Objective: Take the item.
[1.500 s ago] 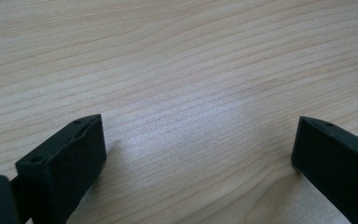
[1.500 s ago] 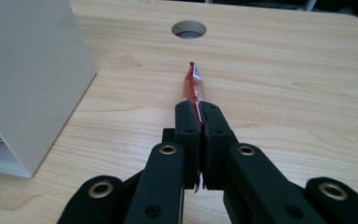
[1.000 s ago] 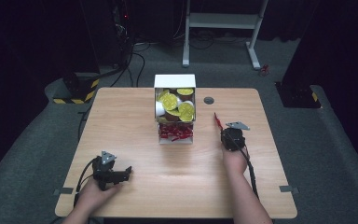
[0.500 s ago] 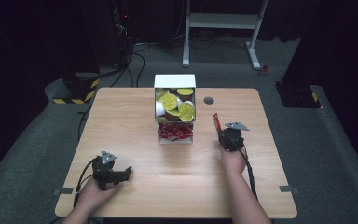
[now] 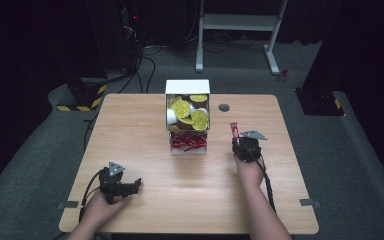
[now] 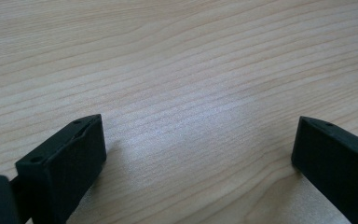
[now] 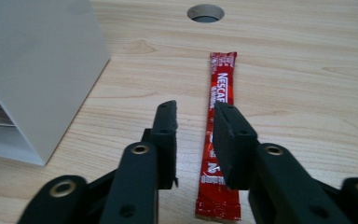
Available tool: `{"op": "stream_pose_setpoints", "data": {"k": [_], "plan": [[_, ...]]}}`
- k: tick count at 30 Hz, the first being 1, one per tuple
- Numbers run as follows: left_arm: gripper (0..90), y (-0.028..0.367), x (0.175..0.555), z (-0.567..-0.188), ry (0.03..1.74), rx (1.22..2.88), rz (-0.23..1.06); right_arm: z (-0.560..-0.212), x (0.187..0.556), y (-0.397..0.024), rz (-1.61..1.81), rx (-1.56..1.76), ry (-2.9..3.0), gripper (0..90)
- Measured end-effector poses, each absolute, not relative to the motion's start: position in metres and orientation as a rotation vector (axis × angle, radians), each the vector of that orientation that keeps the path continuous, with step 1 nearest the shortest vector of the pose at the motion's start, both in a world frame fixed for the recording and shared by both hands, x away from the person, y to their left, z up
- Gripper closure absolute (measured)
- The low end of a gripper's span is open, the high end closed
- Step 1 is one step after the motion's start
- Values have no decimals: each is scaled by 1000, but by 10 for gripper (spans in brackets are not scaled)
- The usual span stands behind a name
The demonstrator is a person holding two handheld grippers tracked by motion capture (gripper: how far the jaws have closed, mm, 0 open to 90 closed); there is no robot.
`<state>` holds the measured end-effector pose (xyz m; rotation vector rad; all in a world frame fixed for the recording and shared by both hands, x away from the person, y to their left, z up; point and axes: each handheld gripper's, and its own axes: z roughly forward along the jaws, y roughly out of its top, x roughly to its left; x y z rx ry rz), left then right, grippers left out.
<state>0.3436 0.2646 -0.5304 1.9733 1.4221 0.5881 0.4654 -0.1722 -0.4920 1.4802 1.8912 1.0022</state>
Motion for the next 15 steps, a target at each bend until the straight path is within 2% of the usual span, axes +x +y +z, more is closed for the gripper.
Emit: {"op": "stream_pose_setpoints", "data": {"k": [8,15], "plan": [[33,265,344,-530,1420,1974,591,-487,456,-169,1034,1451,1911,518],[33,265,344,-531,1422,1972,590,-482,443,-172,1069,1431,1907,442]]}}
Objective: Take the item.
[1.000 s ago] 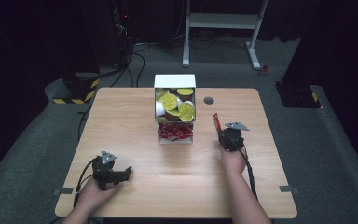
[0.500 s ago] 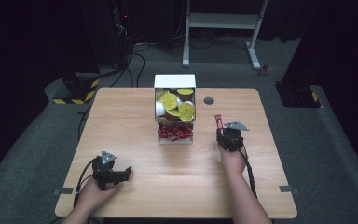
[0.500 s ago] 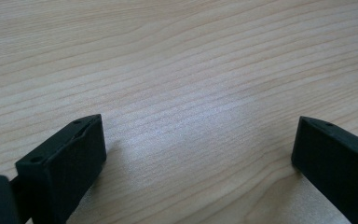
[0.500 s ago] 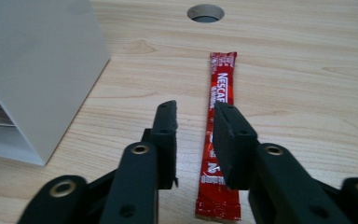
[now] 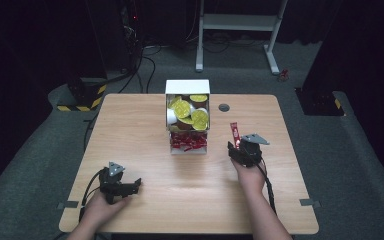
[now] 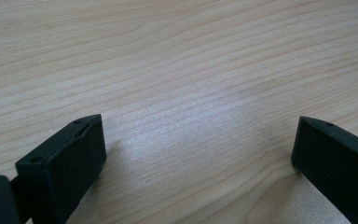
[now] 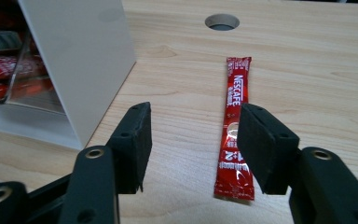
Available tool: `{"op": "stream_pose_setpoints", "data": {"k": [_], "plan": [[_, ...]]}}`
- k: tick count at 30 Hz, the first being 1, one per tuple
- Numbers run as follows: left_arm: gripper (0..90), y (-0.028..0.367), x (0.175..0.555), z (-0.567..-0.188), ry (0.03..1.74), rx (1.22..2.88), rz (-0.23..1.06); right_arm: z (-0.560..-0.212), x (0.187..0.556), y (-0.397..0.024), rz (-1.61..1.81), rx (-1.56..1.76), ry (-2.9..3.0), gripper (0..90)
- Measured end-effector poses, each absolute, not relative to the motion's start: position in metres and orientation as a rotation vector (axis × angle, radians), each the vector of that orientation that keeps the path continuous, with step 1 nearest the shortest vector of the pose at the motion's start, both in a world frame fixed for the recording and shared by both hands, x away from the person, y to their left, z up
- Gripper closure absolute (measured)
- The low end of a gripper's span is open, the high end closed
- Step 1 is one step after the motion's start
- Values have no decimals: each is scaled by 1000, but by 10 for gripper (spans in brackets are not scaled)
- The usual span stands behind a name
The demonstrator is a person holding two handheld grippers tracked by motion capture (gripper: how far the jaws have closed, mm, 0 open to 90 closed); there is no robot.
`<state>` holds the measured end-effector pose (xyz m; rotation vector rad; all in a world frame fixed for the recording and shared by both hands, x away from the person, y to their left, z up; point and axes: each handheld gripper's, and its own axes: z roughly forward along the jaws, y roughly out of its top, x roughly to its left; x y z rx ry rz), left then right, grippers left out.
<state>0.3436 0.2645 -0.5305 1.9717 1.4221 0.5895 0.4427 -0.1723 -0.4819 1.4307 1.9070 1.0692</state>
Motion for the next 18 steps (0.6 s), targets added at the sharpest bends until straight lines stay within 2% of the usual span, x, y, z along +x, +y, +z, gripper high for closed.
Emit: {"op": "stream_pose_setpoints", "data": {"k": [10,18], "plan": [[33,265,344,-530,1422,1973,588,-481,411,-183,1098,1401,1926,350],[33,265,344,-530,1422,1974,588,-493,380,-196,1050,1356,1959,320]]}}
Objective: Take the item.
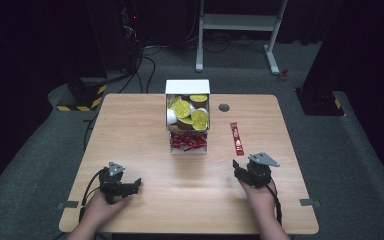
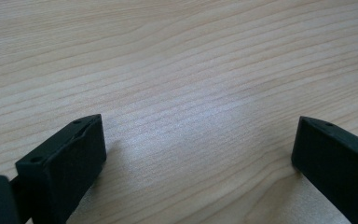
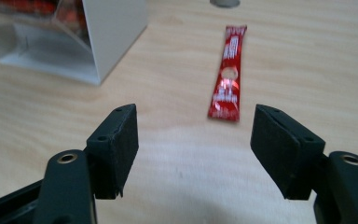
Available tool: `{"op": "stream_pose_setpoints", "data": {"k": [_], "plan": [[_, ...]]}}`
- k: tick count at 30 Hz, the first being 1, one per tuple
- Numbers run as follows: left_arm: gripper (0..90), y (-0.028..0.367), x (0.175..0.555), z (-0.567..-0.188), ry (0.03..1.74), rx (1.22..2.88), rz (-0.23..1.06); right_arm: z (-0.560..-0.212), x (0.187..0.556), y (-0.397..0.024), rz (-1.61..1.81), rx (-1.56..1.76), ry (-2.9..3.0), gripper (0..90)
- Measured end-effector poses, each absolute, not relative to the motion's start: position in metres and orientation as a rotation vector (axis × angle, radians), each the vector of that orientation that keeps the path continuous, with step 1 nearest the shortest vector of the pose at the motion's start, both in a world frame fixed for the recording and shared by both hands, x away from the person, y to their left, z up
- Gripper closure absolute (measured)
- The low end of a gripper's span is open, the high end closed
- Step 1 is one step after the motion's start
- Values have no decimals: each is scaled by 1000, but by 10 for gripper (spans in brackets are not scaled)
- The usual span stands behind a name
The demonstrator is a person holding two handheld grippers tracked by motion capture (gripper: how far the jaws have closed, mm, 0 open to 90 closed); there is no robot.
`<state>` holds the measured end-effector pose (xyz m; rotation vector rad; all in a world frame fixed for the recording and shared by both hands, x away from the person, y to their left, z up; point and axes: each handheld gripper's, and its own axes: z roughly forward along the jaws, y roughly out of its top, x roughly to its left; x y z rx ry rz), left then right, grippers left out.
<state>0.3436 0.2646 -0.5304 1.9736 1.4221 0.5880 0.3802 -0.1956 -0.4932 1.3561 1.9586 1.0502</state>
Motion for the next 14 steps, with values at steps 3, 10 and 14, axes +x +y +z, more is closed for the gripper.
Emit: {"op": "stream_pose_setpoints", "data": {"k": [3,10,14], "plan": [[33,265,344,-530,1422,1974,588,-501,369,-203,1024,1360,1982,315],[33,265,344,-530,1418,1978,592,-520,346,-222,910,1373,2041,300],[34,265,344,-530,1418,1976,593,-522,344,-227,913,1405,2034,293]]}}
